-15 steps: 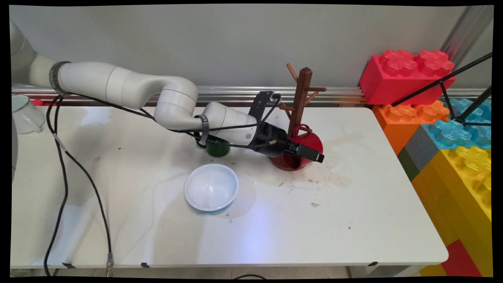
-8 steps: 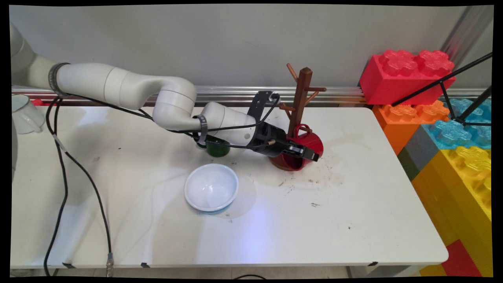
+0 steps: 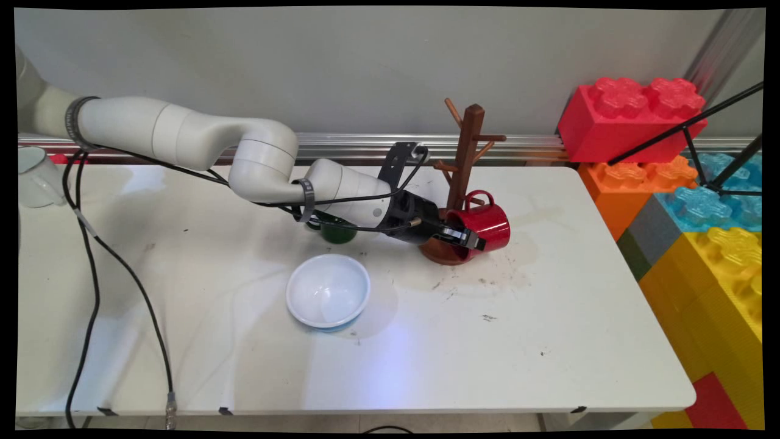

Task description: Place the picked object on the table

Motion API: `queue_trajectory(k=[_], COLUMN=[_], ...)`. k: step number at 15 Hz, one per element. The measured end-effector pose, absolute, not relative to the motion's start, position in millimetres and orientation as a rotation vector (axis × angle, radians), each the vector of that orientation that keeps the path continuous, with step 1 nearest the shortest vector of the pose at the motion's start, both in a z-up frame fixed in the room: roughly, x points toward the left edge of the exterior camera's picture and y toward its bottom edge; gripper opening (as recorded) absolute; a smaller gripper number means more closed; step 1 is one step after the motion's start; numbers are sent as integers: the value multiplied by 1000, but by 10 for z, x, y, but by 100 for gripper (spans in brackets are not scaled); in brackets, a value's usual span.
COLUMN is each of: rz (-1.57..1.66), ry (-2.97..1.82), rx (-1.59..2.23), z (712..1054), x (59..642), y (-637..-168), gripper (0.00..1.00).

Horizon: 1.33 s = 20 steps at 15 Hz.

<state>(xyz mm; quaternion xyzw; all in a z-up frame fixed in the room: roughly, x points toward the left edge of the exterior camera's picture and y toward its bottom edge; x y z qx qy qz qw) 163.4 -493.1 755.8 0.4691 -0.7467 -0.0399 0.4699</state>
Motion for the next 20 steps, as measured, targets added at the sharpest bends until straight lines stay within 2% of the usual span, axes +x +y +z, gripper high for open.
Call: queue_trajectory(k=[20], rz=[-215], ry=[-1761], rx=[1089], z=[8017], x=[1441], y=[-4542], gripper=[0])
